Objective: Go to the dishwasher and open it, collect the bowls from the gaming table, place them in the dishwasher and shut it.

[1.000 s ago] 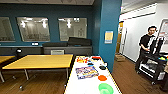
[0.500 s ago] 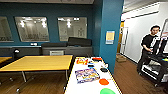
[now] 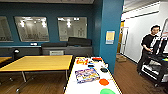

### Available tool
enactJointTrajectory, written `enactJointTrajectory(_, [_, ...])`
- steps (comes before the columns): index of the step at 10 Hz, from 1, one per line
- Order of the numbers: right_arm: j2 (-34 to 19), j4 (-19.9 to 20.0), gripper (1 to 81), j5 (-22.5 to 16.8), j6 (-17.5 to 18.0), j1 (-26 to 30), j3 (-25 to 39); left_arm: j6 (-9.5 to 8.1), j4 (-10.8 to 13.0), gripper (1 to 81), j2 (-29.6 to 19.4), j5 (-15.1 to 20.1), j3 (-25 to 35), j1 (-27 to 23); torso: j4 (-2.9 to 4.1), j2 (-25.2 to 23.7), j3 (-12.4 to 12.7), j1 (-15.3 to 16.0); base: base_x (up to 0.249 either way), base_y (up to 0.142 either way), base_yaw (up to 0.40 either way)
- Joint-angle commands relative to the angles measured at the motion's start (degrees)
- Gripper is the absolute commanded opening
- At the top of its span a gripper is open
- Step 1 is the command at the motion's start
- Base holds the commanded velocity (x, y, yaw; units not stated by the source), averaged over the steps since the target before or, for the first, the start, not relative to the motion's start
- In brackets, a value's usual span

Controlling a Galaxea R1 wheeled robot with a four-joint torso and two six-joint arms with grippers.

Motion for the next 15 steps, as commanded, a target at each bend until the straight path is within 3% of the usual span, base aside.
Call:
enactJointTrajectory(1, [0.24,0.97,81.1,-2.08,0.05,3.50,0.50,-0.07,0.01,81.1,-0.07,2.08,0.22,-3.36,0.00,0.00,0.00,0.00,0.000,0.000,0.000])
enactJointTrajectory(4, [-0.03,1.06,81.1,-2.08,0.05,3.50,1.29,-0.07,0.01,81.1,-0.16,2.08,0.22,-3.35,0.00,0.00,0.00,-0.02,0.000,0.000,0.000])
enactJointTrajectory(6, [-4.83,1.14,81.1,-1.90,0.13,3.24,9.08,-0.07,0.01,81.1,-0.16,2.08,0.31,-3.27,0.00,0.00,0.02,-0.05,0.000,0.000,0.000])
enactJointTrajectory(9, [-23.45,2.20,81.1,7.57,5.30,1.83,32.26,-0.07,0.01,81.1,-0.16,1.99,0.31,-3.35,0.00,0.00,0.00,-0.05,0.000,0.000,0.000])
enactJointTrajectory(12, [-39.99,2.46,81.1,13.21,6.99,2.52,52.15,-0.07,0.01,81.1,0.19,2.08,0.31,-3.53,0.00,0.00,0.00,-0.05,0.000,0.000,0.000])
enactJointTrajectory(15, [-55.83,5.60,81.1,18.62,7.34,6.47,67.05,-0.07,-0.08,81.1,0.19,2.08,0.31,-3.62,0.00,0.00,0.00,-0.05,0.000,0.000,0.000])
